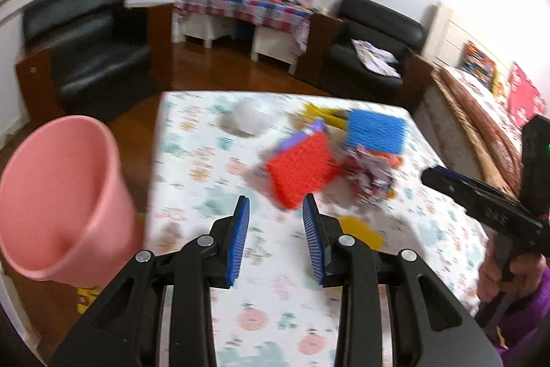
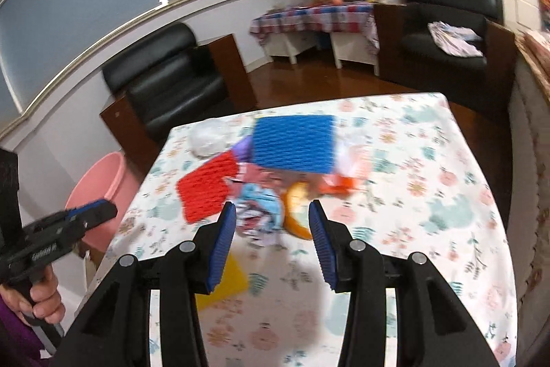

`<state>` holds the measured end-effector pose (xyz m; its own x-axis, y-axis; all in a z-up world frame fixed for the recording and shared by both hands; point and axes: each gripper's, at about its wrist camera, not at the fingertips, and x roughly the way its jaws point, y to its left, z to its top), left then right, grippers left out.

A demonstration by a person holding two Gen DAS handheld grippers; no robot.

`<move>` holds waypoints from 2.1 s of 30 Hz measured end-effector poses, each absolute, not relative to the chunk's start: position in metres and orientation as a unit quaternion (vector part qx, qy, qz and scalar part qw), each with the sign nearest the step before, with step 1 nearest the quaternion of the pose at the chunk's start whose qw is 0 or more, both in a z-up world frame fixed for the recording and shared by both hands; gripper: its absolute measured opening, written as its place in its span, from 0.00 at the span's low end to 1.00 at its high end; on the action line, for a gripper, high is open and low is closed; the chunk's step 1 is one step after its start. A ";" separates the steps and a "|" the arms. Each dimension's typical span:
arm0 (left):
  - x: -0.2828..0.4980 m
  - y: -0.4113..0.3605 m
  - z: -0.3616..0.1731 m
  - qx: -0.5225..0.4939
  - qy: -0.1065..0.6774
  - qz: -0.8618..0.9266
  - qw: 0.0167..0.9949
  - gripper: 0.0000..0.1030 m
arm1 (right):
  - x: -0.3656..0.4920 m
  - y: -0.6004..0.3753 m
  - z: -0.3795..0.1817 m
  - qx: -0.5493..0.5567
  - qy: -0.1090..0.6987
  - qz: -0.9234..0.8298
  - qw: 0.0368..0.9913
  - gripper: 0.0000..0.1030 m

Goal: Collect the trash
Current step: 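Open the left tool over the pink bucket and return to the table, then grasp yellow foam net with left tool while right tool grasps blue foam net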

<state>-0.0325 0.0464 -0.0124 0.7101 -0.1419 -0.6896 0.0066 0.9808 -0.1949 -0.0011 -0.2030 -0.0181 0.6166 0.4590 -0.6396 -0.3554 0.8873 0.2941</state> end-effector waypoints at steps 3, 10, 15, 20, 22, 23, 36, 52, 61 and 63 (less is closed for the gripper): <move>-0.028 0.027 -0.021 -0.079 0.400 -0.084 0.909 0.31 | 0.001 -0.215 -0.021 0.076 0.376 0.218 0.897 0.42; -0.018 -0.011 -0.050 -0.031 0.449 -0.130 0.884 0.31 | 0.009 -0.218 -0.021 0.089 0.379 0.214 0.896 0.42; -0.008 -0.022 -0.070 -0.015 0.479 -0.129 0.868 0.31 | 0.025 -0.214 -0.015 0.095 0.375 0.220 0.896 0.45; -0.004 -0.021 -0.077 -0.001 0.487 -0.113 0.866 0.31 | 0.050 -0.204 -0.004 0.078 0.359 0.221 0.903 0.50; -0.004 -0.019 -0.079 -0.001 0.489 -0.109 0.865 0.31 | 0.060 -0.201 -0.003 0.074 0.354 0.223 0.905 0.52; -0.004 -0.018 -0.079 -0.001 0.489 -0.108 0.866 0.31 | 0.066 -0.199 -0.003 0.072 0.355 0.220 0.906 0.52; -0.010 -0.013 -0.082 -0.017 0.482 -0.111 0.869 0.30 | 0.091 -0.180 -0.021 0.069 0.379 0.234 0.893 0.17; -0.031 -0.012 -0.053 -0.019 0.426 -0.132 0.895 0.09 | 0.041 -0.193 0.006 0.091 0.342 0.240 0.904 0.03; -0.042 0.004 -0.030 -0.034 0.388 -0.114 0.914 0.09 | 0.021 -0.193 0.028 0.087 0.318 0.234 0.914 0.04; -0.045 0.013 -0.024 -0.043 0.378 -0.104 0.919 0.08 | 0.018 -0.185 0.031 0.080 0.317 0.237 0.915 0.04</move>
<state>-0.0448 0.0129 -0.0238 0.6930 -0.2232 -0.6855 0.1580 0.9748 -0.1576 0.0181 -0.1854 0.0308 0.6867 0.4843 -0.5422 -0.3833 0.8749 0.2960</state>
